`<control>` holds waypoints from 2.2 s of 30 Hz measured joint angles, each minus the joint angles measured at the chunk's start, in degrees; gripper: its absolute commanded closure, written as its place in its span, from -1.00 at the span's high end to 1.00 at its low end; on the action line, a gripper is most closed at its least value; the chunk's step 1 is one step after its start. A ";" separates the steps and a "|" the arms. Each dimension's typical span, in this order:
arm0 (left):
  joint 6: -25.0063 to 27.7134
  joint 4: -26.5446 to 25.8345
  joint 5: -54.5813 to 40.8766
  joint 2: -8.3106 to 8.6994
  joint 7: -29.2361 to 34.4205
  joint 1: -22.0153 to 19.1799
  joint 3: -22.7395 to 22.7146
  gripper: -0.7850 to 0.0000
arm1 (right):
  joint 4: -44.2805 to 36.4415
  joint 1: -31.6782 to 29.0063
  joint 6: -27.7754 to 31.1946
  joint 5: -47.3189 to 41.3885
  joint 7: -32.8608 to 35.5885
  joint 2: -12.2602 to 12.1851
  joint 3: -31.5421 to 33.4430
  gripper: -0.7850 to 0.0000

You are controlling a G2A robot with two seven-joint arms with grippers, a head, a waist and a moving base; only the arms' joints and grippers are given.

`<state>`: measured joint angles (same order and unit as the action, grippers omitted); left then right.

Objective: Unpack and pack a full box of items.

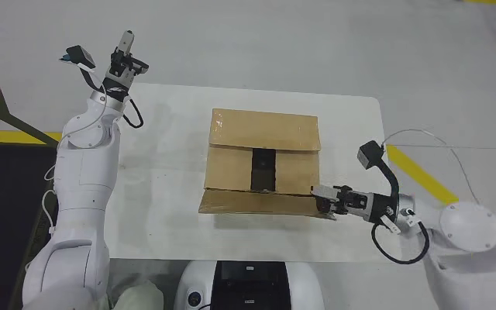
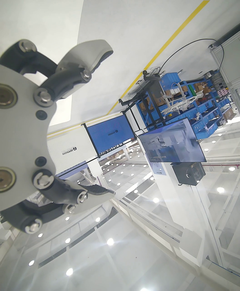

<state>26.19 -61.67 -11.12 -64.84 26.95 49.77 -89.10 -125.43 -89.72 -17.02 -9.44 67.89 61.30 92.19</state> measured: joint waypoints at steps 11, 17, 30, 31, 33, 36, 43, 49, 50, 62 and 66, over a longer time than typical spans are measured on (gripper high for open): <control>0.00 0.00 0.00 0.00 0.00 0.00 0.00 1.00 | -0.80 -1.15 0.41 4.61 5.17 -1.21 -3.73 1.00; 0.00 0.00 0.00 0.00 0.00 0.00 0.00 1.00 | 0.72 -0.80 -0.71 7.15 6.32 -1.73 -6.51 1.00; 0.00 0.00 0.00 0.00 0.00 0.00 0.00 1.00 | 5.06 0.47 -1.91 9.36 6.99 -2.57 -11.29 1.00; 0.00 0.00 0.00 0.00 0.00 0.00 0.00 1.00 | 5.47 0.57 -1.91 9.29 6.83 -2.61 -11.50 1.00; 0.00 0.00 0.00 0.00 0.00 0.00 0.00 1.00 | 6.34 0.90 -1.91 9.32 6.41 -2.70 -11.97 1.00; 0.00 0.00 0.00 0.00 0.00 0.00 0.00 1.00 | 7.17 1.47 -1.41 9.33 5.93 -2.82 -12.65 1.00; 0.00 0.00 0.00 0.00 0.00 0.00 0.00 1.00 | 9.96 2.50 1.13 9.77 5.22 -3.08 -14.67 1.00; 0.00 0.00 0.00 0.00 0.00 0.00 0.00 1.00 | 13.72 4.55 2.50 8.11 4.82 -3.03 -17.07 1.00; 0.00 0.00 0.00 0.00 0.00 0.00 0.00 1.00 | 14.31 4.98 2.66 7.92 4.76 -3.03 -17.51 1.00; 0.00 0.00 0.00 0.00 0.00 0.00 0.00 1.00 | 14.83 6.48 3.51 4.57 4.00 -3.34 -18.52 1.00; 0.00 0.00 0.00 0.00 0.00 0.00 0.00 1.00 | 12.73 5.90 4.20 1.03 3.87 -3.59 -16.63 1.00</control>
<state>26.19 -61.67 -11.12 -64.84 26.95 49.77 -89.10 -112.70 -83.82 -12.81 -8.41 71.76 57.72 75.56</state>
